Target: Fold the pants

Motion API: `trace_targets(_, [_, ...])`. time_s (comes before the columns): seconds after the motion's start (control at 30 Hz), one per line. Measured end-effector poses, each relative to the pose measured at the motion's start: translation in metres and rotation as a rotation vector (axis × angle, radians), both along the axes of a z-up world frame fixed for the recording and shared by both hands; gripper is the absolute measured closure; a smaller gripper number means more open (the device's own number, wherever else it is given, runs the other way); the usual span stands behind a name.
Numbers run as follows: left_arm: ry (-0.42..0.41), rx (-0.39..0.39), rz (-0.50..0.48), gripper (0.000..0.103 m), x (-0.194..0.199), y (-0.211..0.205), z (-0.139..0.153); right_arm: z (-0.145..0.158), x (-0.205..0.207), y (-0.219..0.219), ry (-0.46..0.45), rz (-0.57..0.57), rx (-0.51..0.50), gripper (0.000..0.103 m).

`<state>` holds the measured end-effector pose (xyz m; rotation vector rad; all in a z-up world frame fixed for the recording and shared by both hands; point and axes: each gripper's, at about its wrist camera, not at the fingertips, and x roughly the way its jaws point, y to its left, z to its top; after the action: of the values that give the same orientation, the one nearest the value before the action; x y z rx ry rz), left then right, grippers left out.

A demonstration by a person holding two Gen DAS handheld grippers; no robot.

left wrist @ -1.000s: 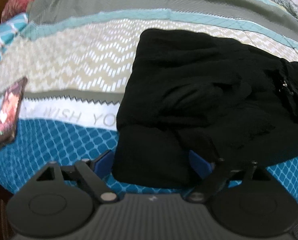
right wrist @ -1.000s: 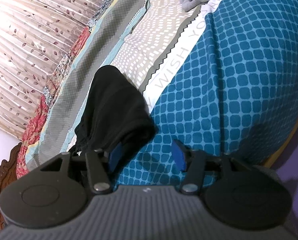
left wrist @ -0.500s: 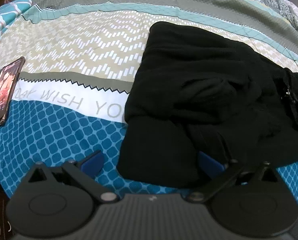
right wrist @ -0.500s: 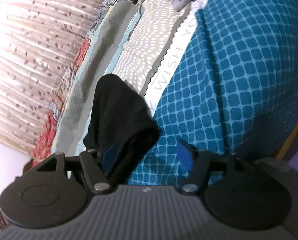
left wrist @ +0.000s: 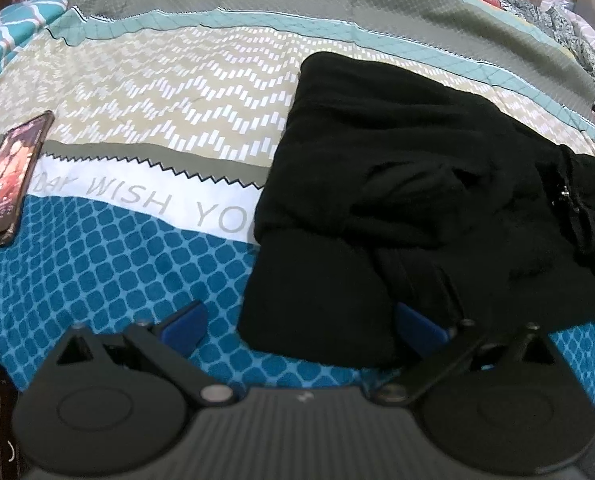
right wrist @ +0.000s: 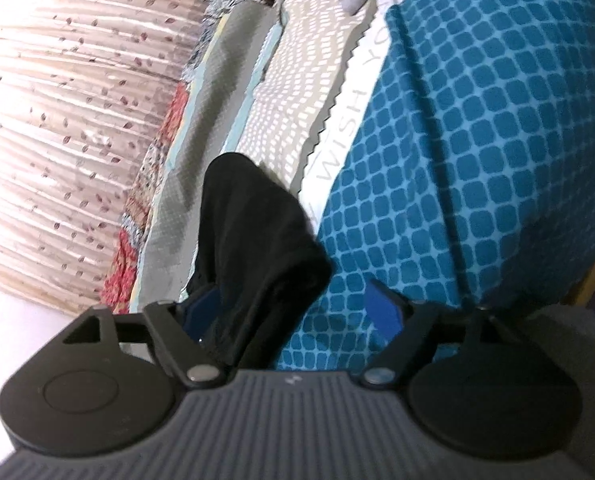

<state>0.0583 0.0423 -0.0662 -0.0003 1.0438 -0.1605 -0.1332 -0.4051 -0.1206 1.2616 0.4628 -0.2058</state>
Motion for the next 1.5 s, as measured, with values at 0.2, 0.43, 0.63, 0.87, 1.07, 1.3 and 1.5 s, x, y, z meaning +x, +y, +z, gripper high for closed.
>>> trace_targets(0.2, [-0.030, -0.019, -0.004, 0.000, -0.014, 0.001, 0.014, 0.005, 0.008, 0.005, 0.003, 0.034, -0.048, 0.014])
trace_targets(0.43, [0.027, -0.013, -0.010, 0.000, -0.013, 0.000, 0.011, 0.003, 0.011, 0.005, -0.004, 0.044, -0.054, 0.014])
trace_targets(0.63, [-0.023, 0.025, -0.040, 0.000, -0.013, -0.007, 0.017, 0.004, 0.012, 0.008, 0.002, 0.061, -0.079, 0.014])
trace_targets(0.87, [-0.156, -0.026, -0.093, 0.000, -0.014, -0.014, 0.046, 0.006, 0.017, 0.012, 0.006, 0.072, -0.109, 0.014])
trace_targets(1.07, [-0.149, -0.039, -0.105, 0.001, -0.008, -0.021, 0.044, 0.005, 0.019, 0.015, 0.006, 0.074, -0.117, 0.014])
trace_targets(1.3, [-0.095, -0.033, -0.090, 0.001, -0.008, -0.017, 0.028, 0.004, 0.018, 0.015, 0.000, 0.072, -0.116, 0.014])
trace_targets(1.5, [-0.071, -0.035, -0.078, 0.001, -0.006, -0.012, 0.021, 0.004, 0.016, 0.016, -0.001, 0.073, -0.121, 0.014])
